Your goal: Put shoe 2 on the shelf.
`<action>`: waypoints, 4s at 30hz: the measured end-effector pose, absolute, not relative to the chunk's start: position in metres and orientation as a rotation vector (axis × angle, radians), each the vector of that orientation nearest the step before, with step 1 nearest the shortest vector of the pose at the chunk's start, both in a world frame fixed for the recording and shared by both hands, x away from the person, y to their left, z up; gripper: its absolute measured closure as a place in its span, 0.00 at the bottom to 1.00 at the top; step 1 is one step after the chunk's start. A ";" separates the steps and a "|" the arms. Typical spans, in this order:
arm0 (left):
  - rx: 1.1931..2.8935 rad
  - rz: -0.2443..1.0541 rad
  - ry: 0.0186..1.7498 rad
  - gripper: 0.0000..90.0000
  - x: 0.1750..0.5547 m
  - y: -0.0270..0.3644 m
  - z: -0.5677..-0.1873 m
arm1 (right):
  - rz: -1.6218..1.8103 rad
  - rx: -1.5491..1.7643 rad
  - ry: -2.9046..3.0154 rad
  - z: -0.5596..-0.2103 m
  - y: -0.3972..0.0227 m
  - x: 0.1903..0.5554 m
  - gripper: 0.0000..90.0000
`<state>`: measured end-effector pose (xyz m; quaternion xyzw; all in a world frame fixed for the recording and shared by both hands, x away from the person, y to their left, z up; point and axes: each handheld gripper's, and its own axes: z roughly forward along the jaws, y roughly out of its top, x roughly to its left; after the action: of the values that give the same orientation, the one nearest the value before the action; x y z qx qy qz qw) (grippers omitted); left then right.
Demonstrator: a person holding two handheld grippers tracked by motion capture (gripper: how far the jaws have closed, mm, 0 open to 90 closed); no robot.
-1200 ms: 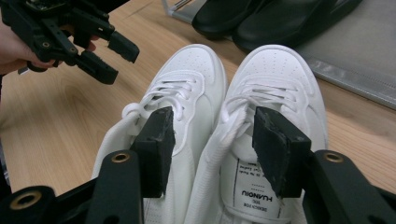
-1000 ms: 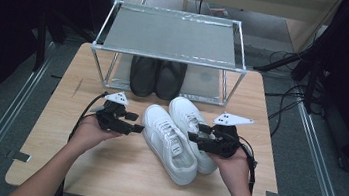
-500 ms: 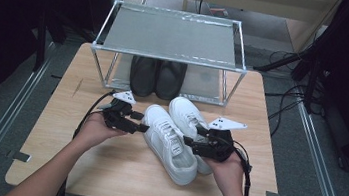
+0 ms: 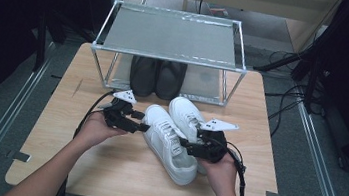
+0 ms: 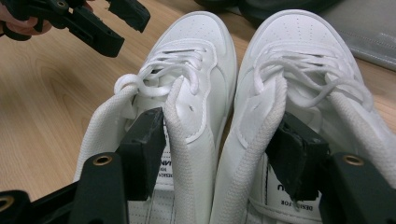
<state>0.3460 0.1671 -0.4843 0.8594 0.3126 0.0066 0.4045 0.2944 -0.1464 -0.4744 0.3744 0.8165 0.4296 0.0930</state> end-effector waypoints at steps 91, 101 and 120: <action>1.971 0.177 1.107 0.45 0.337 0.263 -0.495 | 1.363 0.534 2.740 -0.413 -0.145 0.364 0.85; 1.987 0.181 1.111 0.45 0.337 0.265 -0.497 | 1.428 0.399 2.756 -0.369 -0.136 0.384 0.84; 1.992 0.174 1.111 0.45 0.338 0.263 -0.498 | 1.483 0.381 2.706 -0.288 -0.099 0.400 0.84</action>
<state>0.3379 0.2627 -0.4984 0.7926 0.4420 0.0694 0.4144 0.3996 -0.0987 -0.2876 0.1225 0.8703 0.4768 0.0161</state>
